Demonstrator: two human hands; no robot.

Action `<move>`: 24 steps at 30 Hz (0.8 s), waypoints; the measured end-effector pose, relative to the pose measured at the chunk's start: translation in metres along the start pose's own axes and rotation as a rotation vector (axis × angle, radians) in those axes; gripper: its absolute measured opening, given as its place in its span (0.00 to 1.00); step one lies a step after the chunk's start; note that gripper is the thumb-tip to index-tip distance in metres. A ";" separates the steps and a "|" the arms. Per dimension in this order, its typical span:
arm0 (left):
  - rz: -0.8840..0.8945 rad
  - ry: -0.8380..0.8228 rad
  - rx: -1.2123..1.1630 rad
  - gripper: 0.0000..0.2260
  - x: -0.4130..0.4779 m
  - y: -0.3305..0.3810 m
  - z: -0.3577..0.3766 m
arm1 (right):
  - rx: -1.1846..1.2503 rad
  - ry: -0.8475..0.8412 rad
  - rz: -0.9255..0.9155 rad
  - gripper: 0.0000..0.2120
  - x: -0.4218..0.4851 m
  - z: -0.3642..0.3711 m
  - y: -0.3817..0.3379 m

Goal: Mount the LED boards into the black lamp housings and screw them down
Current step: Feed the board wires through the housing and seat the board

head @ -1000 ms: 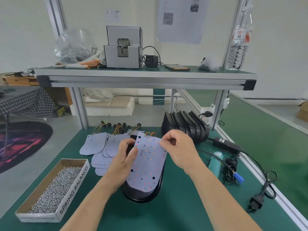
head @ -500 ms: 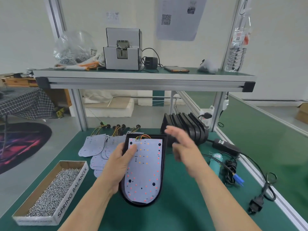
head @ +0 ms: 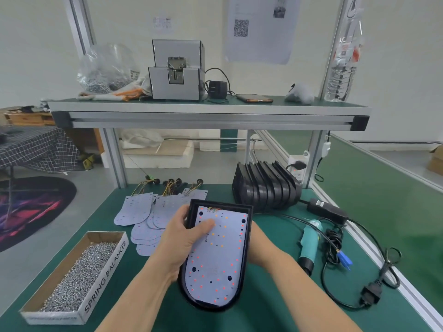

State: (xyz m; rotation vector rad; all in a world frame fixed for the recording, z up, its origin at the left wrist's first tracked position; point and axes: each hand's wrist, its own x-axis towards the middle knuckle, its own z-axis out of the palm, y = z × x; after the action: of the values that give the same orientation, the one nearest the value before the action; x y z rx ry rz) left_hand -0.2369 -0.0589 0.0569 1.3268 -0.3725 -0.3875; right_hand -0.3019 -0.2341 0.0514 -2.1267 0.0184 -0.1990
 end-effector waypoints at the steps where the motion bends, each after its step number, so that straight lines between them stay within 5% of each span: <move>1: 0.020 0.013 0.027 0.18 0.002 0.002 -0.002 | -0.021 0.044 -0.035 0.20 -0.001 -0.005 -0.005; 5: 0.071 0.062 0.090 0.13 0.008 0.007 -0.010 | 0.450 0.416 -0.004 0.07 -0.008 -0.023 -0.019; 7: 0.072 0.065 0.086 0.13 0.007 0.004 -0.009 | 0.377 0.333 0.030 0.15 -0.010 -0.022 -0.023; 10: 0.083 0.051 0.086 0.13 0.003 0.001 -0.002 | 0.049 0.327 0.033 0.08 -0.014 -0.010 -0.023; 18: 0.120 0.007 0.100 0.10 0.001 -0.005 0.002 | 0.151 0.487 0.016 0.02 -0.015 0.007 -0.010; 21: 0.140 -0.048 0.107 0.12 0.004 -0.002 -0.004 | 0.116 0.393 -0.013 0.04 -0.015 0.001 -0.008; 24: 0.138 -0.127 0.175 0.13 0.006 0.004 -0.016 | 0.538 0.239 0.053 0.14 -0.013 -0.017 -0.005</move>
State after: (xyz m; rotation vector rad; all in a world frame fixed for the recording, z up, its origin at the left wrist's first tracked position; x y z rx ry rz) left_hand -0.2236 -0.0476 0.0575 1.4408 -0.6116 -0.3299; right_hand -0.3177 -0.2445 0.0622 -1.5561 0.1458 -0.3805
